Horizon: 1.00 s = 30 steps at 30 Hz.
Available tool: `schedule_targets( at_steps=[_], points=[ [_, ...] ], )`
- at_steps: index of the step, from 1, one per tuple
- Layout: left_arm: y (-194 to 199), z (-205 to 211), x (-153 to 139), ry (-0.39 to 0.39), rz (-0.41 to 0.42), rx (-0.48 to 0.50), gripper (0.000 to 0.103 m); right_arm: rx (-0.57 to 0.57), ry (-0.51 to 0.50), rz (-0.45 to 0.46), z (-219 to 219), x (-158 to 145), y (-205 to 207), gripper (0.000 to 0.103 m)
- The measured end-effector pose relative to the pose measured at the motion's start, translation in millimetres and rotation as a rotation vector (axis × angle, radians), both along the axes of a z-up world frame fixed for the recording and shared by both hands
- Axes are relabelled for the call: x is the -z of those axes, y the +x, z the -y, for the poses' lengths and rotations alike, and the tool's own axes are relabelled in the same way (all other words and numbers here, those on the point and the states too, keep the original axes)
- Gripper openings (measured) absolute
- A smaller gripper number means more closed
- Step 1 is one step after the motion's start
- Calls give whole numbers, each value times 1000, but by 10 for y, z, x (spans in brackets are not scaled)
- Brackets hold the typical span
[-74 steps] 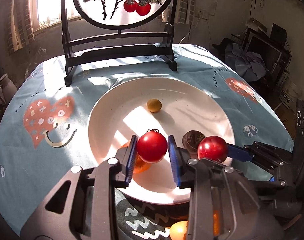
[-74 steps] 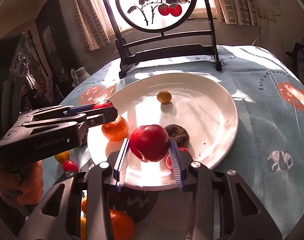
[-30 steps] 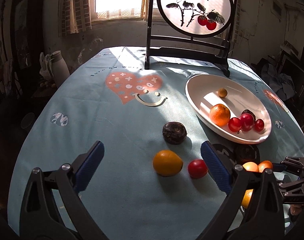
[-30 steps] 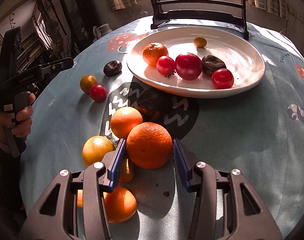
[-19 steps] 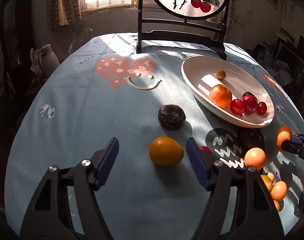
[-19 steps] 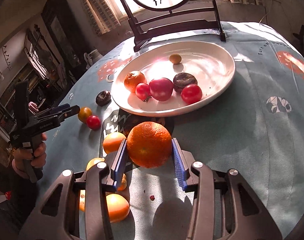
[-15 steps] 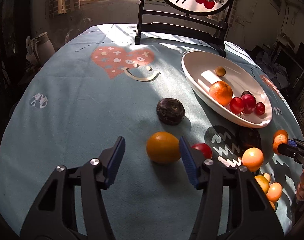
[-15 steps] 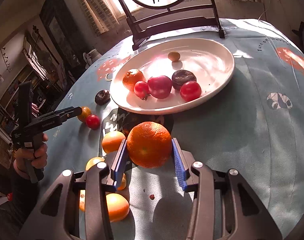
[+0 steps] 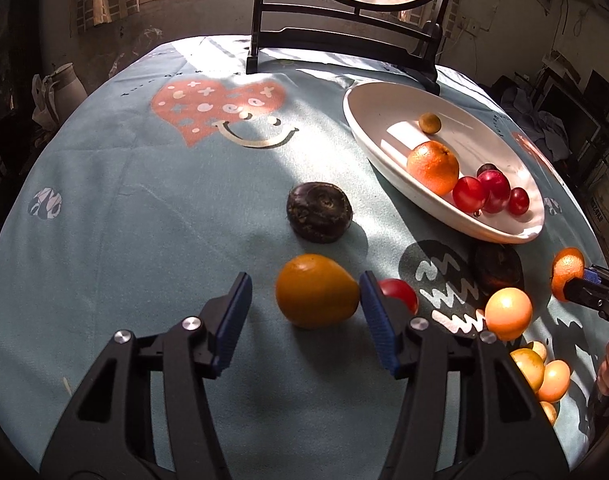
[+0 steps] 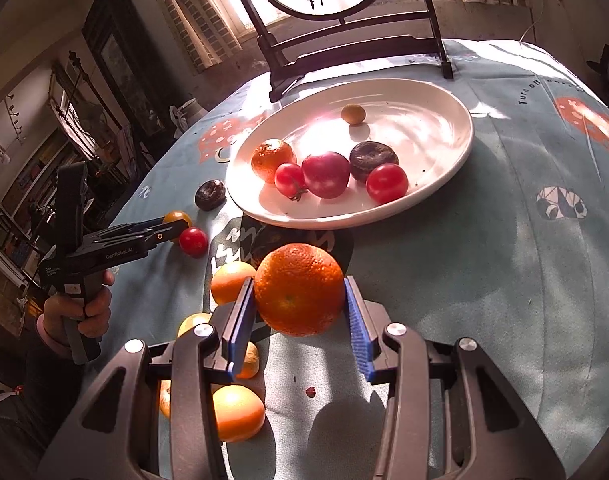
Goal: Organize fruits
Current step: 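Grasp the large orange with the right gripper while the left gripper grasps the yellow oval fruit, then place the orange on the plate with the right gripper while the left gripper places the yellow fruit there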
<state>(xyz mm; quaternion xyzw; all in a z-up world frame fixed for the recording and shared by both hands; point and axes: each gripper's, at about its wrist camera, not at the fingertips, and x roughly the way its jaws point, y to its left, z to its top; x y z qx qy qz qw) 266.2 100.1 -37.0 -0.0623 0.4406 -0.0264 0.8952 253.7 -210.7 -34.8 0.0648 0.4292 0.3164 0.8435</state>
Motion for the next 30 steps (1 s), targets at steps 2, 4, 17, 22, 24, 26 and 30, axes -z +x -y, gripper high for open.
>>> schedule_targets(
  at_steps=[2, 4, 17, 22, 24, 26, 30],
  points=[
    [27, 3, 21, -3, 5, 4, 56, 1, -1, -4, 1, 6, 0, 44],
    [48, 4, 26, -21, 4, 14, 46, 2, -1, 1, 3, -2, -3, 44],
    [-260, 90, -148, 36, 90, -16, 42, 2, 23, 37, 45, -73, -65, 44],
    [-319, 195, -253, 56, 120, 3, 42, 10, 18, 83, 46, -131, -92, 44],
    [-309, 294, -328, 53, 136, 30, 42, 22, 11, 108, 39, -173, -81, 44],
    [-256, 421, -410, 60, 150, 65, 42, 32, 3, 130, 28, -214, -55, 44],
    [-64, 653, -586, 67, 179, 121, 42, 76, -25, 174, 15, -310, 84, 44]
  ],
)
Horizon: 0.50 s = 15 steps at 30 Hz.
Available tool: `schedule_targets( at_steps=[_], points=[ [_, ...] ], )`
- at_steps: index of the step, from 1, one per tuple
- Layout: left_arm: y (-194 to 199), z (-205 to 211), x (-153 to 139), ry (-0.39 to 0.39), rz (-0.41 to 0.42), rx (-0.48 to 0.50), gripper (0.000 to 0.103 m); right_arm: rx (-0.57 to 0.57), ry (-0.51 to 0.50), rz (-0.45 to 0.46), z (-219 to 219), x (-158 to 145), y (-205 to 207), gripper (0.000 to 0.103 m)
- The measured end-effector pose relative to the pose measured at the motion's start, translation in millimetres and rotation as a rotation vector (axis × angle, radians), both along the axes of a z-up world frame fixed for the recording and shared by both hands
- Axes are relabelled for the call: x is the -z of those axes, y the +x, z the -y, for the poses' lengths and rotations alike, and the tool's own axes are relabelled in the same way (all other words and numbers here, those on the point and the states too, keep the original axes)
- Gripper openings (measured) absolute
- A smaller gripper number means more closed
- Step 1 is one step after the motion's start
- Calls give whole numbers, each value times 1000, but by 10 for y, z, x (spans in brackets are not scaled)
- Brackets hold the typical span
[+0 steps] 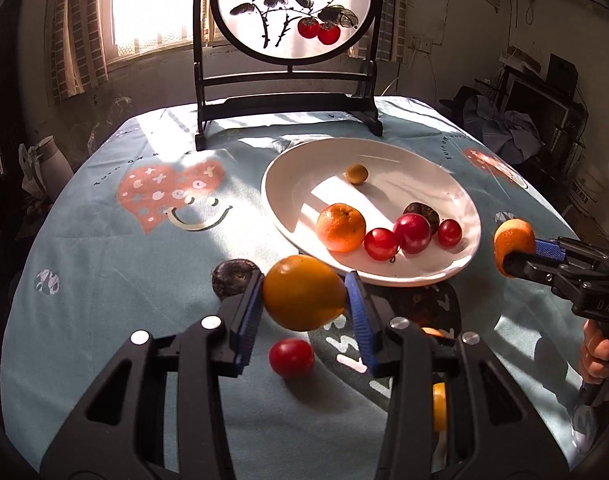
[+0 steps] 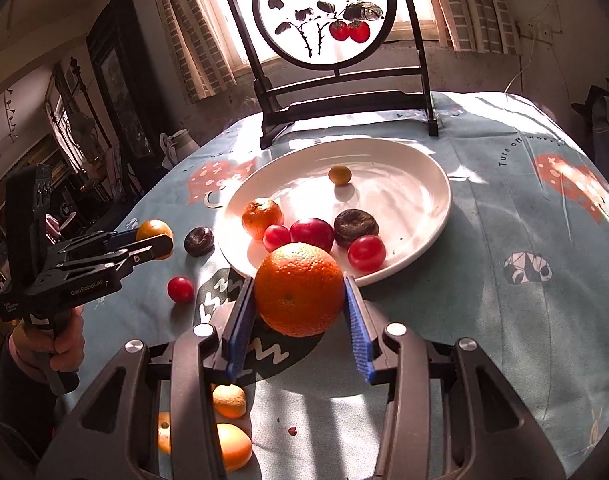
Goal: Organize fruits
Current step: 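Place the orange on the plate with the right gripper while the left gripper places the yellow fruit there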
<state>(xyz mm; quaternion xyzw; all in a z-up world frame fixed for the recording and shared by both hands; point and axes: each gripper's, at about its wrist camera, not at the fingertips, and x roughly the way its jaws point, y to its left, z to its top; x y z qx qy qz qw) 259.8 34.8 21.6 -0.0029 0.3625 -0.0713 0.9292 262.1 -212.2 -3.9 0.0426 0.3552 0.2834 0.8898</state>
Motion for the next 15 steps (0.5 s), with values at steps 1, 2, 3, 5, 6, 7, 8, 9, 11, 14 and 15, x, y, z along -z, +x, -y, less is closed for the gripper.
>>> schedule_targets(
  at_steps=[1, 2, 3, 5, 6, 7, 8, 9, 11, 14, 15],
  points=[
    [78, 56, -35, -2, 2, 12, 42, 12, -7, 9, -9, -23, 60, 44],
    [171, 119, -64, 4, 4, 21, 42, 27, -18, 20, -20, -38, 132, 44],
    [262, 181, -85, 17, 10, 24, 42, 41, -26, 28, -29, -51, 210, 44],
    [481, 312, -98, 52, 12, 34, 42, 62, -38, 33, -49, -49, 387, 44],
    [599, 361, -92, 61, 5, 35, 42, 71, -43, 31, -60, -36, 478, 44],
    [716, 397, -78, 69, -5, 30, 42, 79, -48, 27, -65, -13, 575, 44],
    [829, 421, -61, 73, -16, 25, 42, 85, -55, 24, -73, 10, 663, 44],
    [937, 435, -42, 72, -28, 21, 42, 90, -61, 21, -77, 35, 744, 43],
    [1130, 445, -10, 67, -54, 16, 42, 90, -65, 6, -82, 91, 884, 43],
    [1351, 471, 31, 76, -79, 4, 42, 77, -56, -23, -103, 154, 1035, 43],
    [1412, 490, 48, 84, -88, 2, 42, 77, -69, -20, -123, 162, 1061, 44]
  ],
)
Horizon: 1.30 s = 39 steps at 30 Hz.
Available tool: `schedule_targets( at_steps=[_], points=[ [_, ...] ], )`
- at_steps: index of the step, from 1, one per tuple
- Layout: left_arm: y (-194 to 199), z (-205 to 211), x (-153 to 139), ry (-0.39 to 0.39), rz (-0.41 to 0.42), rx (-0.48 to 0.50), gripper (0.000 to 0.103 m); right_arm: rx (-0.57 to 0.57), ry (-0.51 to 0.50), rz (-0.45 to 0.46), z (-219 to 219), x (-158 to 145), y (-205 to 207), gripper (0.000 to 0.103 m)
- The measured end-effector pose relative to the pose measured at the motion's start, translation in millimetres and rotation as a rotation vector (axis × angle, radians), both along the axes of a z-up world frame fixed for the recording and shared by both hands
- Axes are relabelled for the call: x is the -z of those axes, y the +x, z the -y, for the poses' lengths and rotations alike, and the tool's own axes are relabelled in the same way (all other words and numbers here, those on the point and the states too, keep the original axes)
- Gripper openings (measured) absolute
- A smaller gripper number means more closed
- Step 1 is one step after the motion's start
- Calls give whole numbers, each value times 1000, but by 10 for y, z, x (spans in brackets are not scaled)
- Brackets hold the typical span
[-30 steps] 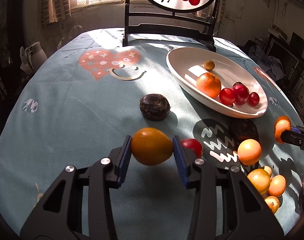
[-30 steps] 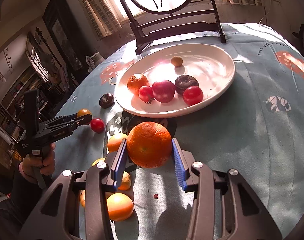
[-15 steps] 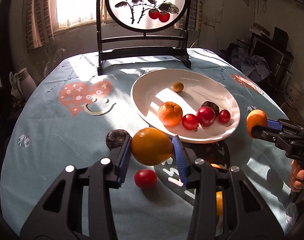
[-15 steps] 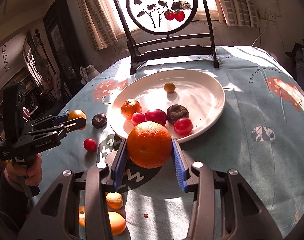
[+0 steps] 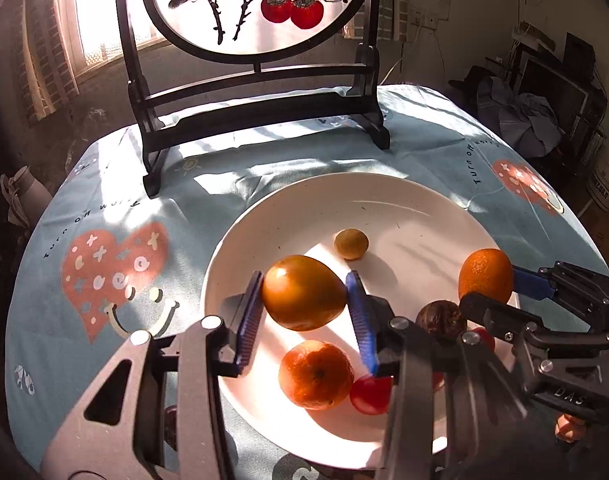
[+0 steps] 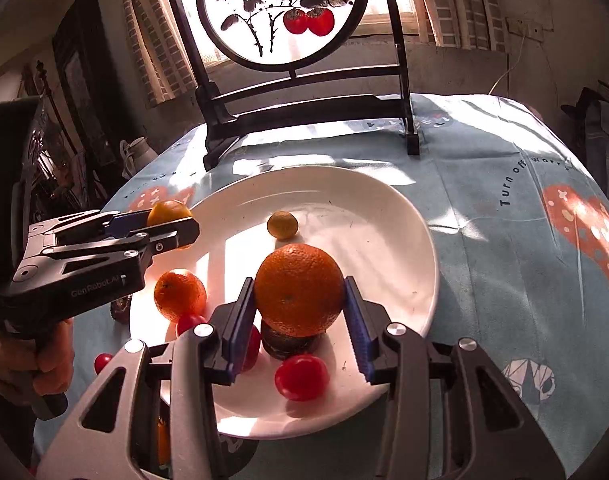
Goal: Organize fruits
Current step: 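Place the orange on the plate with the right gripper while the left gripper places the yellow fruit there, then move the right gripper toward the remaining oranges while the left gripper approaches the orange cluster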
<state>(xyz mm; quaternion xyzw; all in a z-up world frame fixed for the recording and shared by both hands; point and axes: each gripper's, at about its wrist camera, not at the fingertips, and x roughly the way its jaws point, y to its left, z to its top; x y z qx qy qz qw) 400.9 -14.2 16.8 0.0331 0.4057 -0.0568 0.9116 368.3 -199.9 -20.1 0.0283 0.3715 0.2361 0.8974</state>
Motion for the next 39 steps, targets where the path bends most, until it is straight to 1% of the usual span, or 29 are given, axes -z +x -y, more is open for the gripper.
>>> schedule_targets(
  at_steps=[2, 3, 5, 6, 8, 9, 10, 13, 16, 20, 23, 25, 26, 28, 30, 34, 37, 39],
  points=[
    [63, 38, 16, 22, -6, 2, 44, -10, -25, -5, -45, 15, 45, 45],
    [54, 54, 3, 49, 10, -8, 62, -14, -33, -7, -62, 14, 44, 48],
    [-47, 54, -81, 77, 75, -34, 83, -11, -37, 7, -58, -20, 6, 48],
    [-108, 44, -117, 76, 87, -32, 84, -10, -34, 13, -42, -51, -21, 49],
    [-258, 12, -182, 57, 87, -20, 85, -9, -22, 24, -11, -114, -92, 49],
    [-342, -11, -201, 53, 90, -25, 87, -5, -19, 28, 4, -141, -138, 49],
    [-433, -35, -213, 52, 94, -30, 89, -4, -13, 31, 16, -165, -188, 49],
    [-744, -103, -234, 48, 109, -34, 90, 0, -11, 45, 35, -220, -360, 49],
    [-1063, -174, -239, 24, 122, -45, 92, -9, -8, 65, 29, -253, -562, 49],
    [-1455, -282, -161, -32, 132, -67, 95, -26, -29, 94, 8, -258, -847, 49],
    [-1690, -341, -12, -57, 127, -77, 97, -82, -12, 96, 56, -233, -1077, 49],
    [-1799, -354, 113, -44, 97, -86, 97, -127, 9, 80, 117, -186, -1239, 49],
    [-1848, -349, 153, -29, 85, -85, 97, -146, 16, 57, 140, -150, -1307, 49],
    [-1967, -356, 210, -18, 89, -78, 97, -195, 41, 3, 175, -77, -1432, 49],
    [-2035, -378, 265, -22, 70, -69, 97, -261, 54, -40, 168, -17, -1577, 50],
    [-2120, -455, 293, -93, 46, -49, 97, -388, 21, -73, 54, 71, -1814, 50],
    [-2147, -442, 284, -84, 53, -45, 97, -413, -30, -102, -30, 169, -1873, 50],
    [-2162, -431, 272, -76, 61, -43, 97, -426, -43, -122, -66, 217, -1882, 50]
  ],
)
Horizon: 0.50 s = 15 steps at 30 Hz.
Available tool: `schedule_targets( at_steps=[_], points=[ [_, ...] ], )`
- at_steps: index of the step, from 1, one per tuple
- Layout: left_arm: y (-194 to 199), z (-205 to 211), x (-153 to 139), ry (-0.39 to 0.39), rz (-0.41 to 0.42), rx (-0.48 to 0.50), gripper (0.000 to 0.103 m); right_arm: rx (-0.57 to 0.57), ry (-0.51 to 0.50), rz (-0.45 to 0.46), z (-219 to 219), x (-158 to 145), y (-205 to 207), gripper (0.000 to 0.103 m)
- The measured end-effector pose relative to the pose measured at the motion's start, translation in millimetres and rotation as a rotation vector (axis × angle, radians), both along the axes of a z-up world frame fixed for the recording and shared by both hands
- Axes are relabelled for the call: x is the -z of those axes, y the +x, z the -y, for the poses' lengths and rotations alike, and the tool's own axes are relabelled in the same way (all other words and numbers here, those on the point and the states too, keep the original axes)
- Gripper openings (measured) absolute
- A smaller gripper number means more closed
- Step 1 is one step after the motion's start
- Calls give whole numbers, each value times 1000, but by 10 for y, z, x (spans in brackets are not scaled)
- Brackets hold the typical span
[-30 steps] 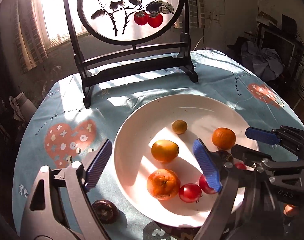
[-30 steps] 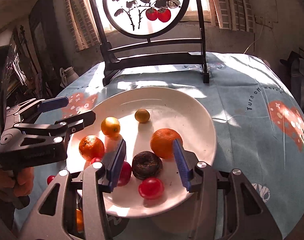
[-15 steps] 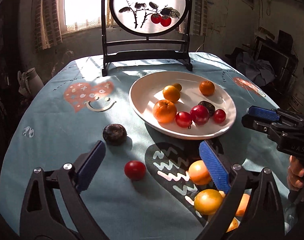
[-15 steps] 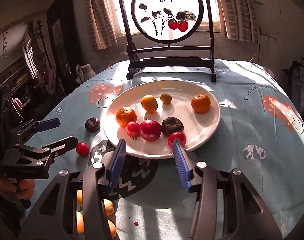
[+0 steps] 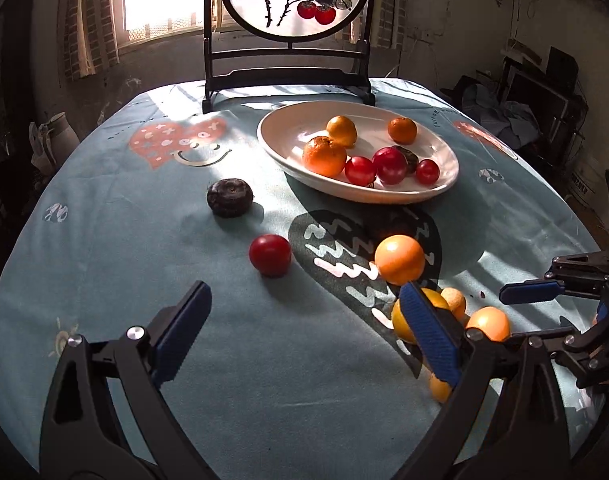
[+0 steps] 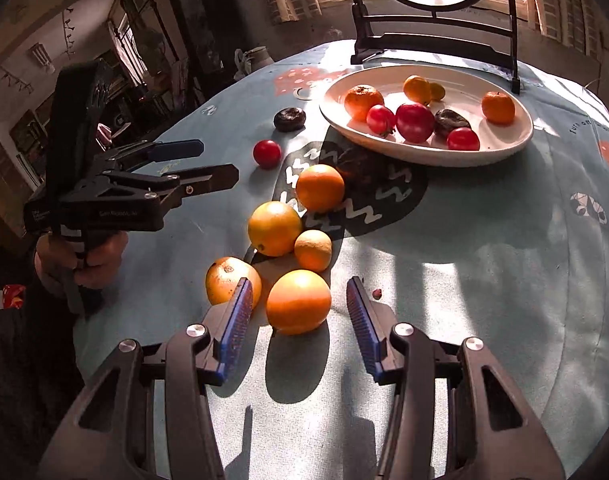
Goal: Organize fruits
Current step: 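Move the right gripper toward the remaining oranges while the left gripper approaches the orange cluster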
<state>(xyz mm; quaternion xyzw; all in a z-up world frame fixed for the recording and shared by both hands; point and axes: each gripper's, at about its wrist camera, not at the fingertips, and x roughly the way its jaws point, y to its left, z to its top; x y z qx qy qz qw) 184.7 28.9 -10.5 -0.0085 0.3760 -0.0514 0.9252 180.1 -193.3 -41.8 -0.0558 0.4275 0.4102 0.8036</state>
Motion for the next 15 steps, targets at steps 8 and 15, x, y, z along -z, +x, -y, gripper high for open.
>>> schedule_targets(
  at_steps=[8, 15],
  points=[
    [-52, 21, -37, -2, 19, 16, 97, -2, -48, -18, -64, 116, 30, 50],
    [-82, 9, -44, 6, 28, 6, 97, -10, -41, -44, -71, 175, 51, 37]
  ],
)
